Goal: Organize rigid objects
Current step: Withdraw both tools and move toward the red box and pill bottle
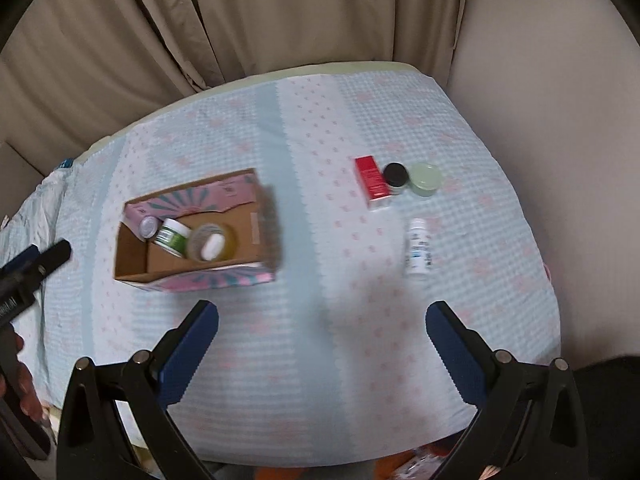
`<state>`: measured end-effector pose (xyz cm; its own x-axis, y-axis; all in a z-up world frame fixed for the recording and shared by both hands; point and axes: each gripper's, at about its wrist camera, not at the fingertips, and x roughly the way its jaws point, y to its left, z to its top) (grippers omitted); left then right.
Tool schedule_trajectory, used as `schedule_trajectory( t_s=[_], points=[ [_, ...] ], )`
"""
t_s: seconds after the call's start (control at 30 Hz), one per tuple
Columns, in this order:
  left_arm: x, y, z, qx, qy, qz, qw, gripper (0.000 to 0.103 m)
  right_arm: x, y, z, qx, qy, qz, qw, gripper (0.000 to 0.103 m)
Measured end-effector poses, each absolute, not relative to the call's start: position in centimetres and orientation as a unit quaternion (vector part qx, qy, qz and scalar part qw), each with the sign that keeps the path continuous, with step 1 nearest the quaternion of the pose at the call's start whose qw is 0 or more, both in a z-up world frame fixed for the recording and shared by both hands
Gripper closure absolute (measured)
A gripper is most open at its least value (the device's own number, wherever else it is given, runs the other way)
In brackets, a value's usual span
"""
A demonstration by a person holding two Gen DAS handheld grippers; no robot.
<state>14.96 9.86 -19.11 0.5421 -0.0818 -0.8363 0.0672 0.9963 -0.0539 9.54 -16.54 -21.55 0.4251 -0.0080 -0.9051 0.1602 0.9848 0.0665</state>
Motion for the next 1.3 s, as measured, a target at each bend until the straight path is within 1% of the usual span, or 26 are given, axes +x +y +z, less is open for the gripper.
schedule_trajectory(
  t_s=[0.1,0.23,0.5,0.57,0.77,0.97,1.13,1.3],
  points=[
    [14.7,6.5,-19.6,-0.023,0.476,-0.027,0.879,0.000,9.7,-20.6,-22.2,0.075,0.539,-0.031,0.838,0.000],
    [15.5,1.7,-20.2,-0.001,0.485,-0.009,0.875,0.000,10.4,-24.6,-23.2,0.059,0.554,-0.022,0.830,0.000],
    [18.7,-6.3,-21.5,0.013,0.502,-0.083,0.861,0.000,12.4,-29.3,-25.3,0.072,0.573,-0.012,0.816,0.000],
    [19.8,-8.2,-22.0,0.027,0.506,-0.110,0.855,0.000,12.7,-30.1,-26.0,0.080,0.576,-0.012,0.814,0.000],
    [24.7,-14.4,-23.8,0.112,0.508,-0.178,0.835,0.000,14.1,-32.2,-28.9,0.127,0.586,-0.032,0.800,0.000],
    [29.8,-21.3,-28.0,0.193,0.525,-0.247,0.791,0.000,15.9,-34.2,-32.8,0.161,0.601,-0.052,0.782,0.000],
    [33.2,-26.7,-33.8,0.252,0.546,-0.293,0.743,0.000,18.0,-34.9,-36.7,0.178,0.609,-0.067,0.770,0.000],
    [35.7,-31.4,-40.3,0.320,0.551,-0.319,0.702,0.001,20.1,-34.5,-41.2,0.187,0.620,-0.088,0.757,0.007]
  ],
)
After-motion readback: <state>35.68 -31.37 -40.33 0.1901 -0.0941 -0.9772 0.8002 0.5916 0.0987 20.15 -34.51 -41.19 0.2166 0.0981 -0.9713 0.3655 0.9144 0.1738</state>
